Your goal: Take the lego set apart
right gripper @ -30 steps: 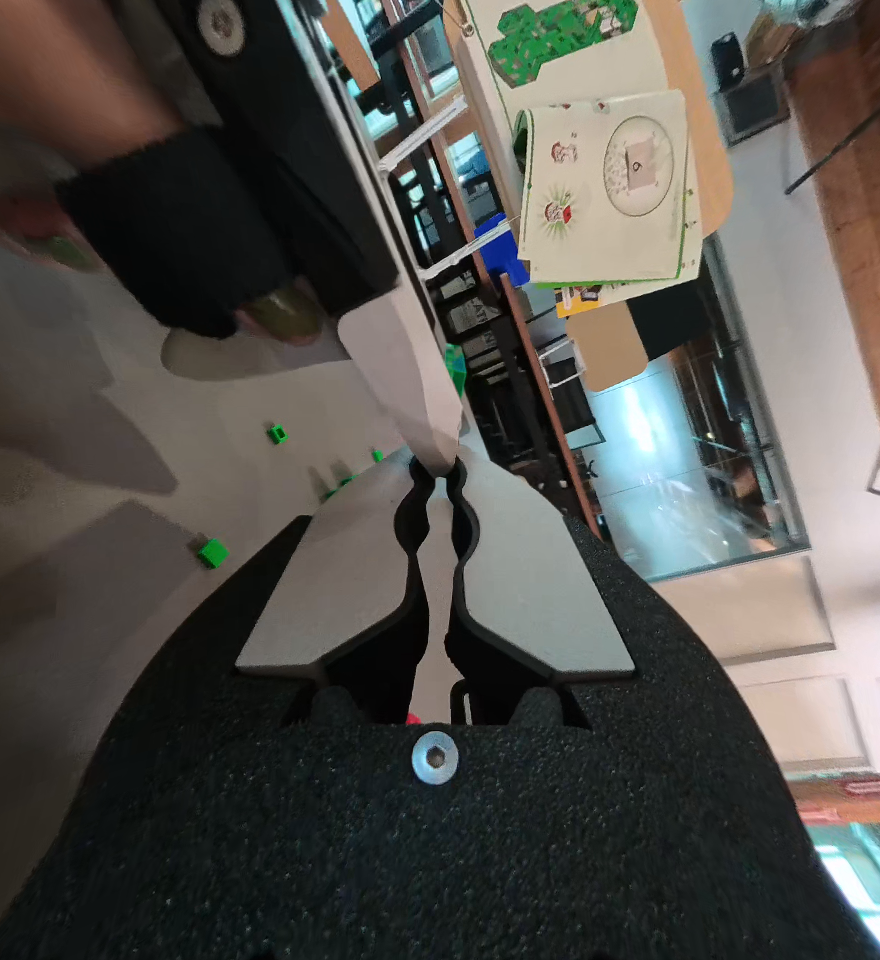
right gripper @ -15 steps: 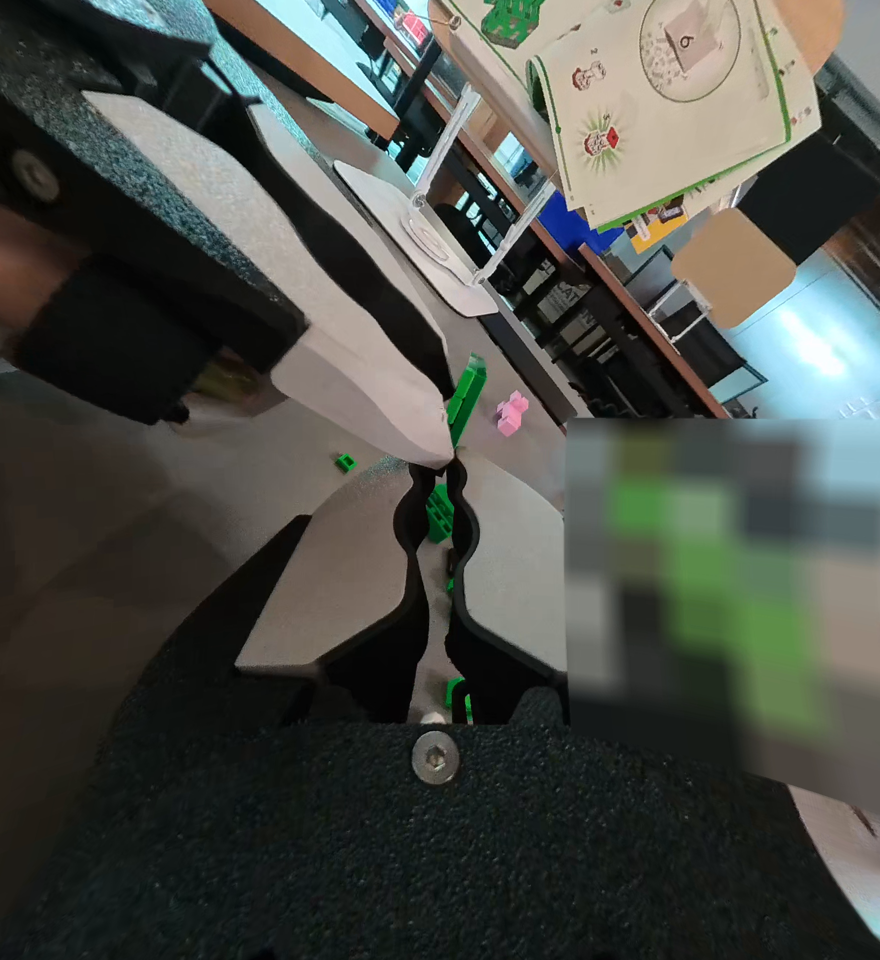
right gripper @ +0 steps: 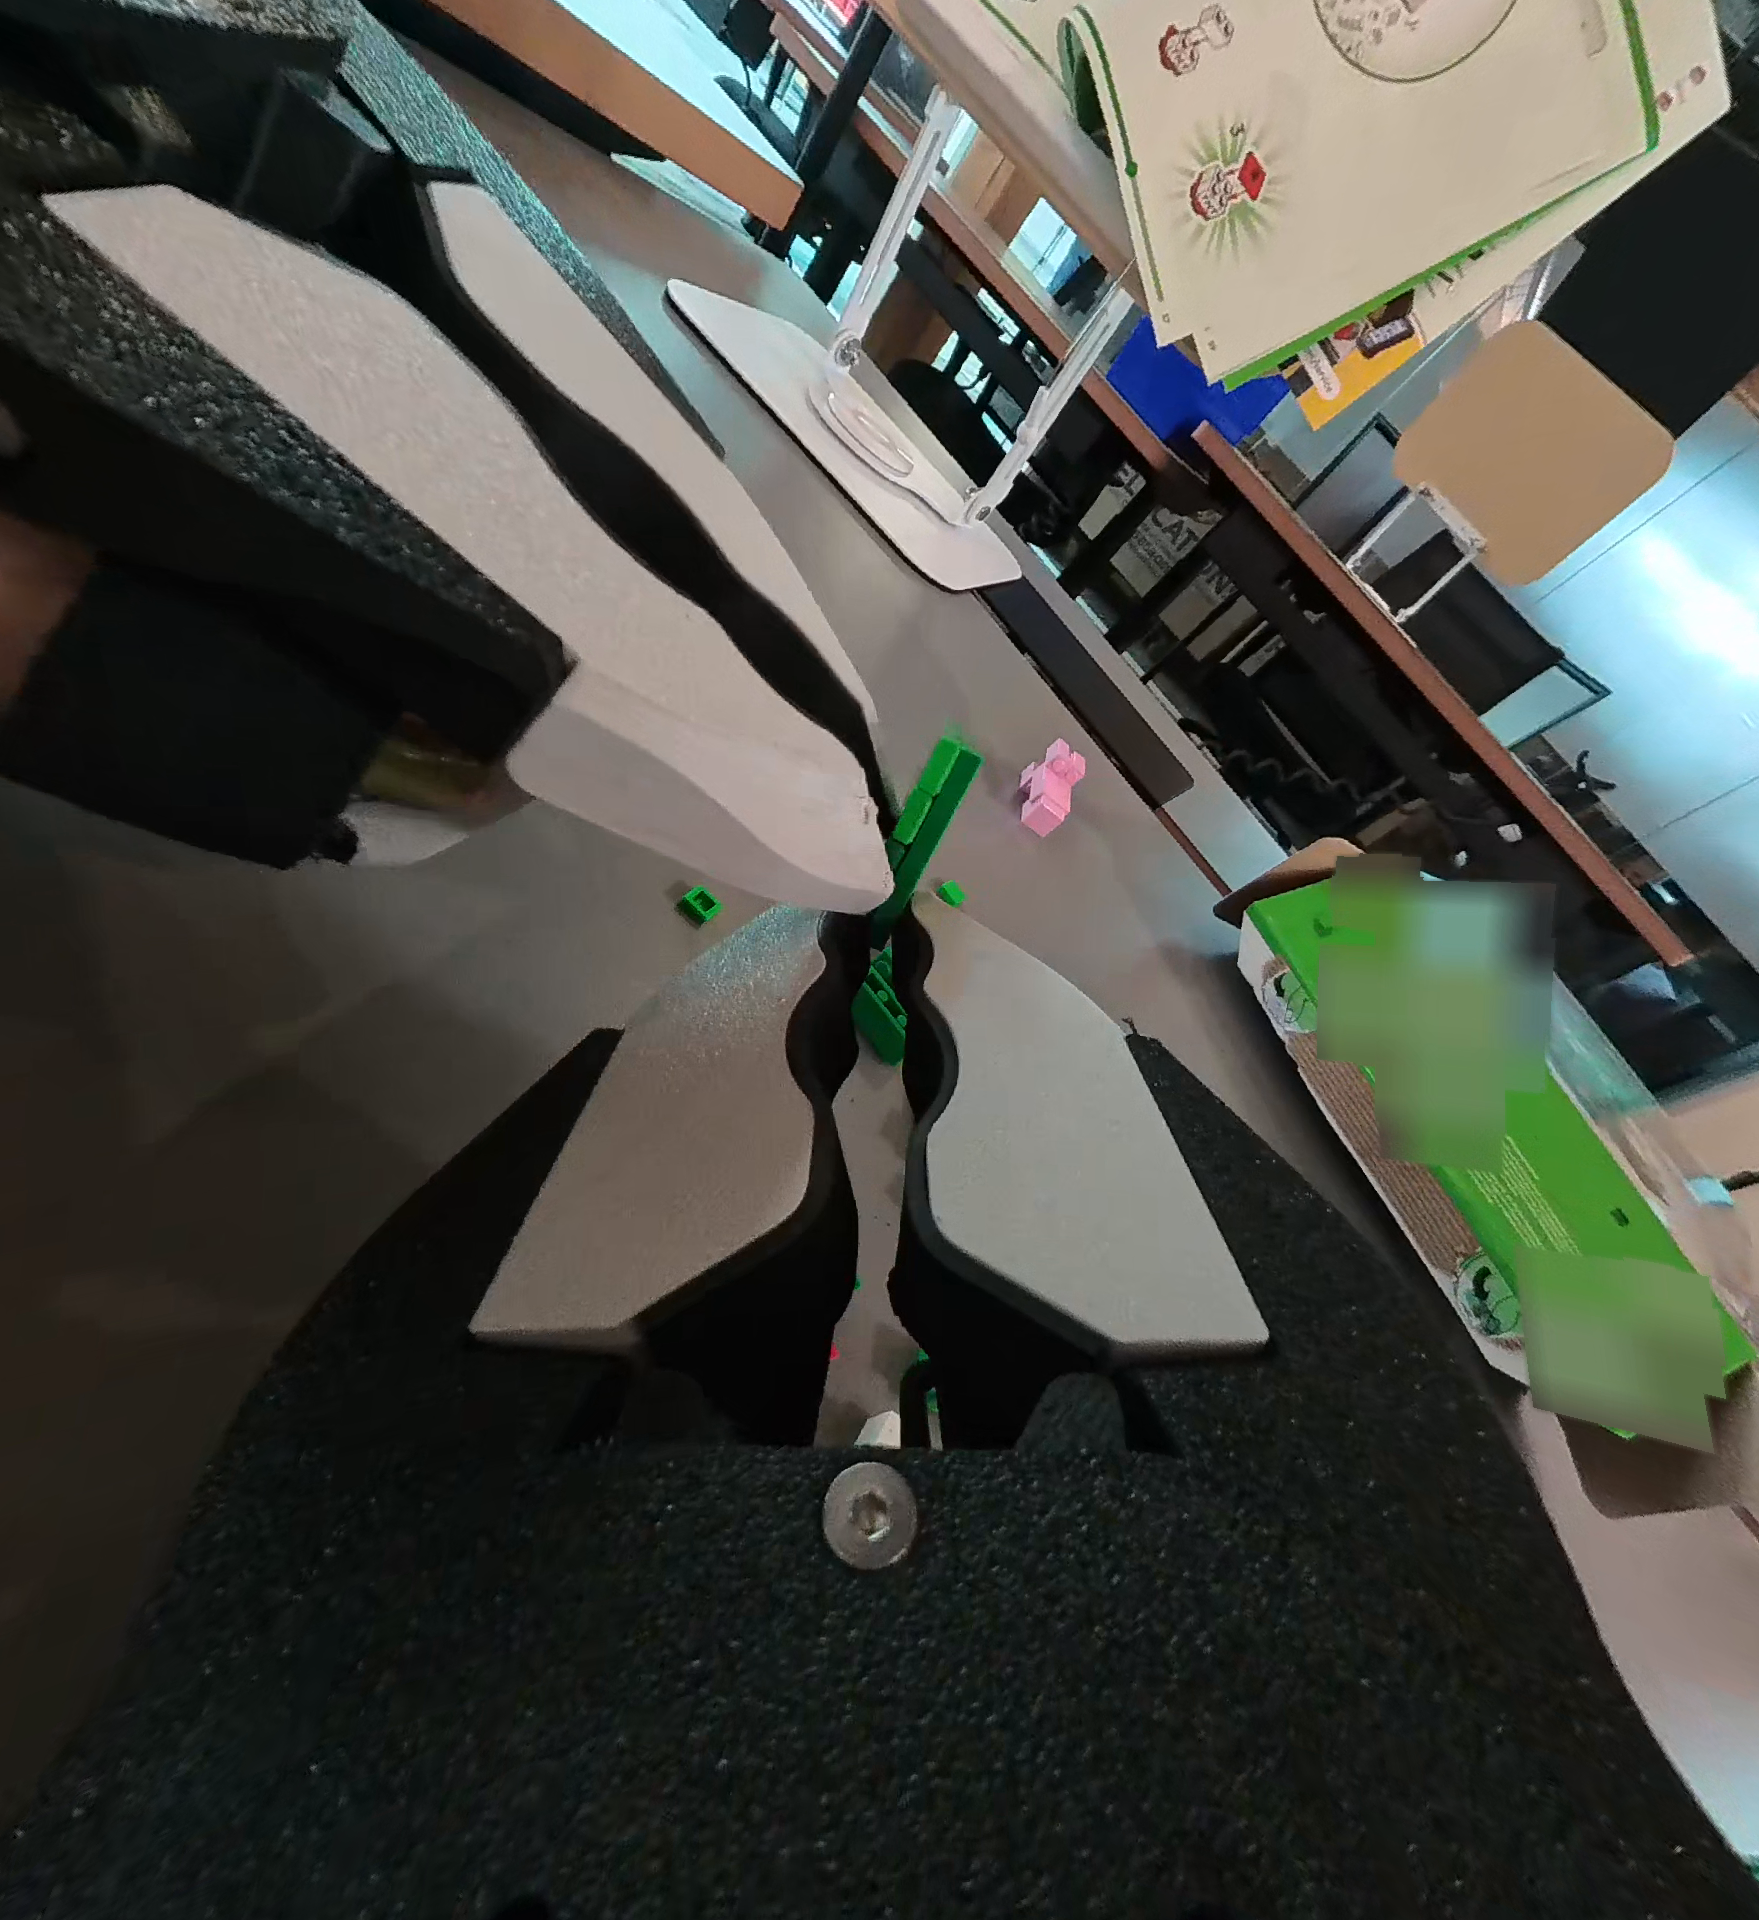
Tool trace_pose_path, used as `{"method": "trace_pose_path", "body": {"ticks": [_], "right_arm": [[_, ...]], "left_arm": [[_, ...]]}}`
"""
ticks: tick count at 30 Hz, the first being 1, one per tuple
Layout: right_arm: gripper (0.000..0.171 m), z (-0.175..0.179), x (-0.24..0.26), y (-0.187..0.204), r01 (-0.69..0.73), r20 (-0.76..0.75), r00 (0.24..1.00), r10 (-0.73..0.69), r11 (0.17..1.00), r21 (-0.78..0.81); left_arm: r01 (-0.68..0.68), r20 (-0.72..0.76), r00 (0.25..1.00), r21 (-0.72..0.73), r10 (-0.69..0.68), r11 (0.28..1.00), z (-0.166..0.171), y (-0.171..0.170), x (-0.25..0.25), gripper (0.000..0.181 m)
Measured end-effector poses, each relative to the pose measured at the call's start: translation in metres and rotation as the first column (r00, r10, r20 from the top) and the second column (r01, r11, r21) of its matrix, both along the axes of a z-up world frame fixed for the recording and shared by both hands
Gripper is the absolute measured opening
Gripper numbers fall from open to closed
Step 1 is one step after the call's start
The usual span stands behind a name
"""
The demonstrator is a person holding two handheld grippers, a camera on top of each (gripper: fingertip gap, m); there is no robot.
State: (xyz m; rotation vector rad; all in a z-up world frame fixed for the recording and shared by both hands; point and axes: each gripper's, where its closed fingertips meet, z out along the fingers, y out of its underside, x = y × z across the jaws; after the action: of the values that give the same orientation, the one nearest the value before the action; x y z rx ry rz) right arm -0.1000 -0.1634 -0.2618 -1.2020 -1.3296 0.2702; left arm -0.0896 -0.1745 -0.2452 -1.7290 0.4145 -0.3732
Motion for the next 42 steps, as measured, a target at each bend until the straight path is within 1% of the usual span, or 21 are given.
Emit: {"method": "trace_pose_path", "body": {"ticks": [2, 5, 11, 14, 16, 17, 19, 20, 22, 24, 26, 28, 32, 35, 39, 42], "right_arm": [[0.003, 0.0, 0.0, 0.0, 0.0, 0.002, 1.0, 0.0, 1.0, -0.003], [0.004, -0.001, 0.0, 0.001, 0.005, 0.001, 1.0, -0.005, 1.0, -0.007], [0.003, -0.003, 0.001, 0.003, 0.019, 0.015, 1.0, -0.019, 1.0, -0.007], [0.003, -0.005, 0.001, 0.005, 0.035, 0.029, 0.999, -0.035, 0.999, -0.004], [0.003, -0.004, 0.001, 0.007, 0.043, 0.023, 0.999, -0.043, 0.999, -0.006], [0.003, -0.003, 0.002, 0.006, 0.043, 0.017, 0.999, -0.042, 0.999, -0.004], [0.003, -0.001, 0.002, 0.003, 0.031, 0.011, 0.999, -0.031, 0.999, 0.025], [0.003, -0.003, 0.001, 0.004, 0.039, 0.025, 0.999, -0.04, 0.999, 0.029], [0.003, -0.004, 0.002, 0.008, 0.052, 0.022, 0.998, -0.052, 0.999, 0.0], [0.003, -0.005, 0.002, 0.009, 0.055, 0.029, 0.998, -0.056, 0.998, 0.004], [0.003, -0.006, 0.002, 0.008, 0.057, 0.039, 0.998, -0.057, 0.998, 0.016], [0.003, -0.006, 0.002, 0.008, 0.057, 0.038, 0.998, -0.057, 0.998, 0.014], [0.003, -0.007, 0.001, 0.008, 0.056, 0.054, 0.997, -0.058, 0.998, 0.036], [0.003, -0.008, 0.001, 0.009, 0.063, 0.058, 0.996, -0.065, 0.998, 0.027], [0.003, -0.007, 0.001, 0.008, 0.057, 0.05, 0.997, -0.057, 0.998, 0.016], [0.003, -0.008, 0.001, 0.008, 0.059, 0.056, 0.997, -0.06, 0.998, 0.018]], "left_arm": [[0.001, 0.045, 0.999, -0.024, 0.0, 1.0, 0.0, -0.001, 0.0, 0.009], [0.043, 0.115, 0.993, -0.06, -0.036, 0.997, 0.0, -0.003, 0.003, 0.0], [0.047, 0.127, 0.991, -0.085, -0.036, 0.995, -0.003, -0.002, 0.003, 0.0], [0.02, 0.115, 0.993, -0.096, -0.009, 0.995, -0.005, 0.001, 0.001, 0.0], [-0.006, 0.156, 0.987, -0.109, 0.023, 0.994, -0.004, 0.002, 0.001, 0.0], [-0.067, 0.175, 0.981, -0.125, 0.089, 0.99, -0.005, 0.005, -0.008, 0.0], [-0.068, 0.29, 0.95, -0.161, 0.113, 0.985, -0.004, 0.008, -0.018, 0.0], [-0.056, 0.32, 0.941, -0.16, 0.106, 0.986, -0.003, 0.007, -0.019, 0.0], [-0.032, 0.295, 0.953, -0.141, 0.073, 0.99, -0.002, 0.005, -0.014, 0.0], [0.01, 0.265, 0.964, -0.132, 0.025, 0.991, -0.002, 0.002, -0.005, 0.0], [0.092, 0.281, 0.958, -0.139, -0.05, 0.986, -0.002, -0.002, 0.006, 0.0], [0.123, 0.293, 0.953, -0.152, -0.074, 0.981, -0.003, -0.003, 0.01, 0.0], [0.096, 0.291, 0.955, -0.148, -0.049, 0.984, -0.003, -0.002, 0.006, 0.0], [0.028, 0.249, 0.968, -0.146, 0.009, 0.989, -0.004, 0.001, 0.001, 0.0], [0.033, 0.266, 0.964, -0.155, 0.01, 0.987, -0.005, 0.001, 0.001, 0.0], [0.02, 0.246, 0.969, -0.154, 0.019, 0.988, -0.005, 0.002, 0.001, 0.0]]}}
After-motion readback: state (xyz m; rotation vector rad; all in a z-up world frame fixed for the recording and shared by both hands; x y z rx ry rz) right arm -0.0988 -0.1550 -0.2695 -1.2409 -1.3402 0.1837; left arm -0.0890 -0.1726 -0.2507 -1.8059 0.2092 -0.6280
